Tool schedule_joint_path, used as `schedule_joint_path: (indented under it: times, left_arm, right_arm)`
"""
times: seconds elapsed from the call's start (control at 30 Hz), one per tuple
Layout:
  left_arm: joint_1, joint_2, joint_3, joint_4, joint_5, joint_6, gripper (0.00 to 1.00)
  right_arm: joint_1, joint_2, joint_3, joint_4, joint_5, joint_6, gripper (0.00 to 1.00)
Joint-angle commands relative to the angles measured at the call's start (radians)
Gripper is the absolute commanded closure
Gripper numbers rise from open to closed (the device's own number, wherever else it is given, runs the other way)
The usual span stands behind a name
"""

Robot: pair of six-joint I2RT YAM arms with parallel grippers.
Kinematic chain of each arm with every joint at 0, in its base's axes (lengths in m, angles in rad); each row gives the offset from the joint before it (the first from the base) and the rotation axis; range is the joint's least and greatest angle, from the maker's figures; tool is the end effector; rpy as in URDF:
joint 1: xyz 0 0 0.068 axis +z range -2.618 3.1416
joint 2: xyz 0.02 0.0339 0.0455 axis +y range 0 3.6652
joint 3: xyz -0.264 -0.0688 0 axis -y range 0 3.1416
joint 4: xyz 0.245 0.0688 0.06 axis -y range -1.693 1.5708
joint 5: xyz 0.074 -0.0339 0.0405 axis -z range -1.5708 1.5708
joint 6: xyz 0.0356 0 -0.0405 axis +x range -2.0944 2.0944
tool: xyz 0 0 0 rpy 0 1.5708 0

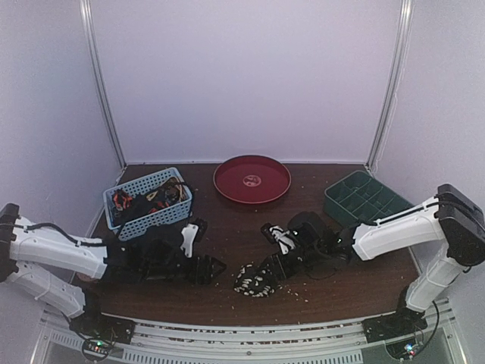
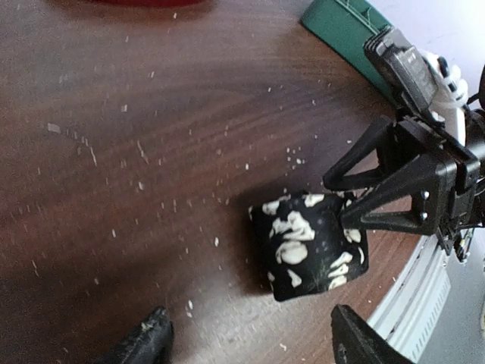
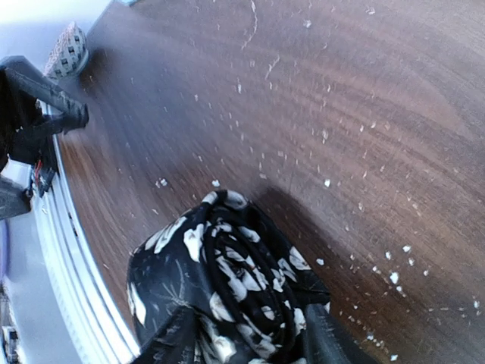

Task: Roll the ties
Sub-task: Pick up the tie from the center of the board.

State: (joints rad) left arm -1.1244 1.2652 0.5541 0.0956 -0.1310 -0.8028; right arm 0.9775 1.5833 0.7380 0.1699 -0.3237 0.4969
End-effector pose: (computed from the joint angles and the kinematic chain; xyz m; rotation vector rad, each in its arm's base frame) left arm 0.1141 -0.2276 0.1877 0.2964 2.3238 -0.9077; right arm 0.1666 0.2674 0.1666 -0.7735 2.3456 1.0925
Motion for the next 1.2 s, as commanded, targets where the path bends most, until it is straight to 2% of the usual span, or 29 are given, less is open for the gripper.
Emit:
schedule_joint_path:
  times: [0.0, 0.1, 0.2, 0.27, 0.33, 0.4, 0.5, 0.7, 0.87, 1.17]
  left_arm:
    - [-0.079, -0.013, -0.099, 0.254, -0.140, -0.298, 0.24]
    - [-0.079, 0.062, -0.091, 0.322, -0.116, -0.272, 0.12]
    - [-0.031, 0.138, -0.085, 0.432, 0.000, -0.223, 0.09]
    - [0.001, 0.168, -0.073, 0.465, 0.070, -0.199, 0.09]
    - [0.038, 0.184, -0.042, 0.445, 0.137, -0.162, 0.11]
    - [0.075, 0.192, -0.012, 0.396, 0.194, -0.137, 0.14]
    - [0.128, 0.202, 0.013, 0.361, 0.296, -0.089, 0.17]
    - [0.207, 0.228, 0.028, 0.340, 0.429, -0.036, 0.19]
    - [0.209, 0.341, 0.074, 0.351, 0.532, -0.029, 0.20]
    - [0.207, 0.514, 0.093, 0.509, 0.650, -0.132, 0.22]
  right_arm:
    - [-0.005, 0.018, -0.012, 0.002, -0.036, 0.000, 0.56]
    - [-0.006, 0.013, -0.038, 0.029, -0.034, 0.010, 0.59]
    - [-0.005, 0.011, -0.047, 0.051, -0.039, 0.006, 0.59]
    - [-0.006, 0.001, -0.037, 0.040, -0.012, 0.017, 0.57]
    - [-0.007, -0.019, -0.001, -0.018, 0.025, 0.068, 0.56]
    - [-0.004, -0.063, 0.015, -0.049, 0.059, 0.150, 0.50]
    - [0.015, -0.169, -0.039, -0.050, 0.169, 0.294, 0.45]
    - [0.059, -0.298, -0.191, 0.047, 0.251, 0.485, 0.47]
    - [0.093, -0.281, -0.211, 0.075, 0.261, 0.540, 0.52]
    - [0.132, -0.177, -0.243, 0.211, 0.248, 0.596, 0.58]
